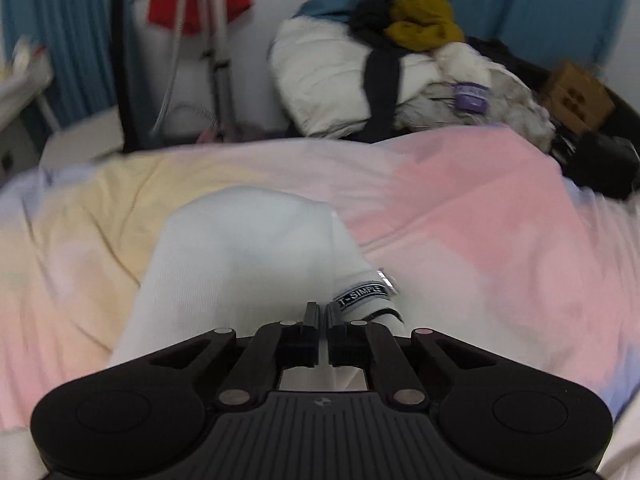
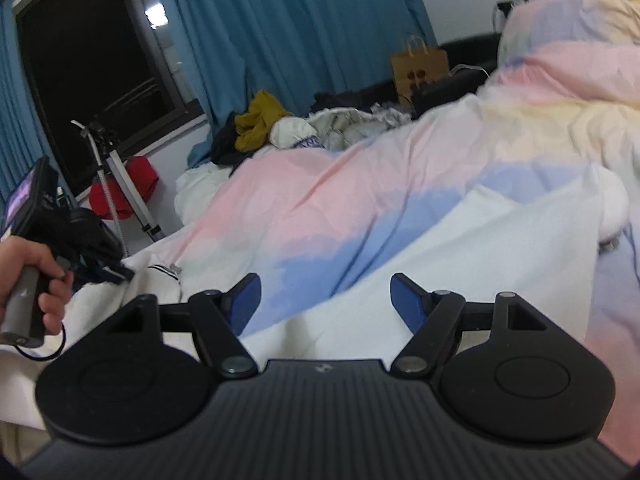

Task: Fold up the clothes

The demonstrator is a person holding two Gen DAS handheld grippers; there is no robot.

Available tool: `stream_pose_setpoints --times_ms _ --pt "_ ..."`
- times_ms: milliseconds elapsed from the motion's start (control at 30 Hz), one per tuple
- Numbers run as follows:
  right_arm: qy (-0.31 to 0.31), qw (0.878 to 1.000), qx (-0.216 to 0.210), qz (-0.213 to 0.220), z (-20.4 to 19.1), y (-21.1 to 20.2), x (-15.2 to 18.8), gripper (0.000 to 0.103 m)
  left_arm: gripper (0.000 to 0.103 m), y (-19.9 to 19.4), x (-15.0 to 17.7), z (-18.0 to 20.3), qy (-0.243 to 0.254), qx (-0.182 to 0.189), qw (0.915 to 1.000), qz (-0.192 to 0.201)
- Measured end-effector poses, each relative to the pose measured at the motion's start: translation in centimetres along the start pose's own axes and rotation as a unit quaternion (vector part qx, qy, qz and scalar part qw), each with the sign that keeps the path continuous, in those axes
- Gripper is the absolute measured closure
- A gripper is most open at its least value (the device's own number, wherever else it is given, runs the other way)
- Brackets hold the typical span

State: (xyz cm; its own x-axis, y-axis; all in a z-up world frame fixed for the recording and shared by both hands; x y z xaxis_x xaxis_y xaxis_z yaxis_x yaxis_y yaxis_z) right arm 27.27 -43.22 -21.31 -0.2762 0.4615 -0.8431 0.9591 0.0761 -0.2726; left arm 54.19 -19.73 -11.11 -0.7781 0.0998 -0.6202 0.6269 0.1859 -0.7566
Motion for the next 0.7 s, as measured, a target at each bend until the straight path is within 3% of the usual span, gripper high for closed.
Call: stream_pose_setpoints --times_ms 67,133,233,367,433,533,633,700 --pt "-0.007 1.0 -0.003 -0.001 -0.3 0.0 -0.1 0.029 0.101 -3.2 -0.7 0.5 0.017 0.016 0.9988 0.043" --pt "-0.006 1.0 -0.011 -0.002 -0.5 -0.3 -0.2 0.029 0.101 -6.7 -1.6 1.1 0.033 0.059 0.996 0.058" --pt "-0.003 1.0 -0.021 0.003 -1.2 -1.1 -0.5 0.029 0.101 -12.7 -2.2 2.5 0.08 0.116 0.986 0.089" --pt "-0.013 0.999 -0.033 0.014 -2.5 -2.2 -1.1 0.029 0.101 -21.5 -3.6 4.0 0.115 0.214 0.9582 0.152" --pt "-0.008 0.999 -0.036 0.024 -2.5 -2.7 -1.5 0.029 0.101 -25.1 -4.4 5.1 0.128 0.274 0.9367 0.177" --pt "0.007 0.999 -0.031 0.045 -2.0 -3.4 -2.2 0.029 0.1 -27.1 -4.2 7.1 0.13 0.324 0.9171 0.192" --pt "0.029 0.998 -0.022 0.05 -0.8 -3.5 -2.3 0.029 0.099 -24.5 -2.6 9.7 0.126 0.338 0.9147 0.183" --pt "0.04 0.998 -0.011 0.048 0.2 -3.2 -2.1 0.029 0.099 -21.1 -0.9 11.2 0.11 0.343 0.9196 0.156"
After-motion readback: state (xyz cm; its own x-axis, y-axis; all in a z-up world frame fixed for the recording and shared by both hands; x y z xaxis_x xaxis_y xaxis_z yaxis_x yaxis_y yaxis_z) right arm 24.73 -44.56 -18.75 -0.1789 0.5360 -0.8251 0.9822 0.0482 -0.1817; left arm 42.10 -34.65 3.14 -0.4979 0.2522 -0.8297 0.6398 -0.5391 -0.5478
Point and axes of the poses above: each gripper's, at about its wrist camera, not at the fingertips, and y roughly the way its jaws point, z to its right, x to its underside, the point moved 8 cm from there along y, roughly the way its jaws point, and after that the axes turned 15 degrees about -x, right-handed, at the moved point
